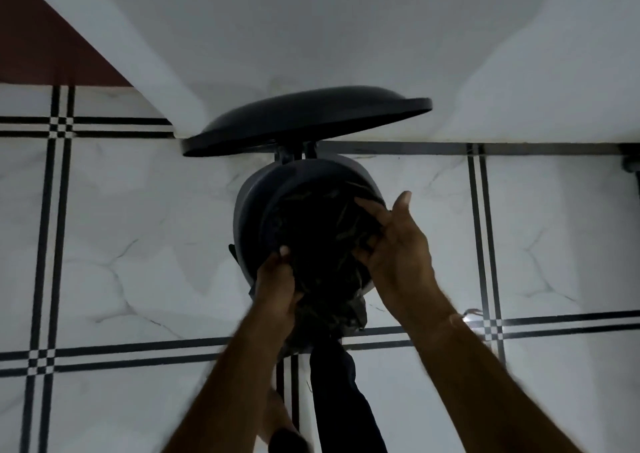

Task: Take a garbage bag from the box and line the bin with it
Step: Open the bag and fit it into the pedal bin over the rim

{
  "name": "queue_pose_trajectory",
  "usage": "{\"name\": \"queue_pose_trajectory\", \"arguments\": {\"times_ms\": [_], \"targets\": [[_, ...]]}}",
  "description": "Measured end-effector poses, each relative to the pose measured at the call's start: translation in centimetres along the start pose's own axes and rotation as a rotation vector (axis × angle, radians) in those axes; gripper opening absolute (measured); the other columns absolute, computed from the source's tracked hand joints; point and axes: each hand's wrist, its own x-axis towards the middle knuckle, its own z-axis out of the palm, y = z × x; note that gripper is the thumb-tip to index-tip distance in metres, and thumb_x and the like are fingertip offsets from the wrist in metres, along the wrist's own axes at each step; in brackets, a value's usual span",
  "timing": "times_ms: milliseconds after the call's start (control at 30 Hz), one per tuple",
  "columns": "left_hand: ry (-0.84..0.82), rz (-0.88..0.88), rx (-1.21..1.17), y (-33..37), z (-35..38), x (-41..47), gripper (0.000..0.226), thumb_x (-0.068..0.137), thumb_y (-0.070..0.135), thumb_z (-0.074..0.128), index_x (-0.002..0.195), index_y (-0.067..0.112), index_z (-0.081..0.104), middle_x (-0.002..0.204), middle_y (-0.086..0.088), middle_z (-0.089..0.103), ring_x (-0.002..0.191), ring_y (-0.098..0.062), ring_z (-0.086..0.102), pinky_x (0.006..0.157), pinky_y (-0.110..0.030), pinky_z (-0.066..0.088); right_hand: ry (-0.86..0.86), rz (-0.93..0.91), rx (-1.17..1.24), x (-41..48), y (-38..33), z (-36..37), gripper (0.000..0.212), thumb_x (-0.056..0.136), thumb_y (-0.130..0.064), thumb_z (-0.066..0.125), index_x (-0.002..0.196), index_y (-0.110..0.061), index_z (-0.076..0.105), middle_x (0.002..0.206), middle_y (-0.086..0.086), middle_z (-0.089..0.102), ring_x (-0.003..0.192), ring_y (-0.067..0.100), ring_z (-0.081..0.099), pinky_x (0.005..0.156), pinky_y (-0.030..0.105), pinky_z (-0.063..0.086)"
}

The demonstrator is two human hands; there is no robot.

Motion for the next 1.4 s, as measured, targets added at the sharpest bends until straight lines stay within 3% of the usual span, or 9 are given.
{"name": "queue_pose_trajectory", "arguments": {"times_ms": [233,333,433,667,833,900,1100,1300,1400], "targets": [[-0.124,-0.234,-0.143,1.2,1.4,-1.0,0.03,0.1,0.005,0.059,0.13,0.005,0.062,0.104,-0.017,0.076,0.1,-0.028,0.068,0.075,-0.04,0.061,0.02,0.049,0.087,-0.6,-1.8,-0.7,0.082,0.101,-0.068,0.028,0.14,-0.003,0.06,0.135,0.014,0.07,0.132,0.034,0.061,0.116,0.053,0.043],[-0.164,-0.074,-0.416,4.3,2.3,-1.7,0.026,0.103,0.023,0.06,0.124,0.008,0.065,0.121,-0.018,0.071,0.109,-0.03,0.066,0.081,-0.043,0.057,-0.02,-0.005,0.175,-1.3,-3.1,-1.2,0.085,0.1,-0.07,0.026,0.14,-0.003,0.059,0.133,0.014,0.071,0.128,0.031,0.065,0.112,0.051,0.046],[-0.231,0.188,-0.547,8.5,3.0,-1.9,0.04,0.111,0.026,0.04,0.102,0.011,0.076,0.102,-0.008,0.077,0.092,-0.019,0.073,0.086,-0.034,0.061,-0.087,-0.096,0.247,-2.2,-4.3,-1.1,0.087,0.095,-0.071,0.029,0.143,-0.003,0.057,0.141,0.015,0.065,0.131,0.031,0.063,0.109,0.052,0.047],[-0.078,0.337,0.078,3.5,0.0,0.5,0.037,0.098,0.055,0.055,0.117,0.029,0.072,0.119,0.002,0.077,0.122,-0.026,0.066,0.103,-0.047,0.053,-0.028,0.13,-0.277,-0.2,0.8,-0.4,0.072,0.091,-0.073,0.043,0.142,-0.025,0.059,0.141,0.002,0.066,0.131,0.026,0.061,0.094,0.046,0.062],[-0.074,0.294,0.226,-0.6,-1.7,0.4,0.029,0.106,0.04,0.048,0.123,0.022,0.064,0.129,-0.003,0.067,0.126,-0.023,0.06,0.1,-0.036,0.051,-0.034,-0.42,-0.755,0.6,3.5,-1.7,0.047,0.102,-0.055,0.045,0.145,-0.039,0.052,0.148,-0.009,0.053,0.138,0.011,0.051,0.112,0.04,0.049],[-0.147,0.206,-0.006,-0.5,-0.9,0.5,0.047,0.103,0.045,0.05,0.138,0.014,0.06,0.137,-0.012,0.067,0.128,-0.028,0.062,0.107,-0.048,0.05,-0.224,-0.331,-0.893,0.3,4.7,-1.5,0.045,0.103,-0.053,0.047,0.145,-0.038,0.054,0.147,-0.008,0.056,0.137,0.008,0.052,0.114,0.039,0.047],[0.054,0.207,-0.101,2.5,1.1,0.7,0.035,0.108,0.04,0.044,0.128,0.02,0.065,0.119,-0.001,0.069,0.121,-0.025,0.062,0.102,-0.041,0.05,0.097,-0.063,-0.285,-0.5,2.1,-1.9,0.044,0.105,-0.045,0.046,0.124,-0.016,0.073,0.117,-0.003,0.078,0.115,0.011,0.07,0.087,0.027,0.06],[-0.187,0.268,-0.268,4.5,-4.7,0.7,0.054,0.106,0.04,0.039,0.138,0.003,0.06,0.135,-0.019,0.067,0.127,-0.035,0.064,0.106,-0.049,0.052,0.268,0.095,0.038,1.7,-0.9,-3.6,0.035,0.102,-0.037,0.059,0.102,-0.006,0.076,0.111,0.014,0.076,0.108,0.025,0.07,0.097,0.045,0.057],[-0.247,0.169,-0.385,4.5,-7.2,1.3,0.057,0.11,0.03,0.033,0.092,0.013,0.085,0.101,-0.008,0.081,0.094,-0.02,0.079,0.078,-0.034,0.064,0.245,0.158,0.241,3.4,-1.7,-4.7,0.042,0.104,-0.033,0.055,0.084,-0.005,0.078,0.091,0.012,0.078,0.082,0.021,0.078,0.073,0.033,0.066]]}}
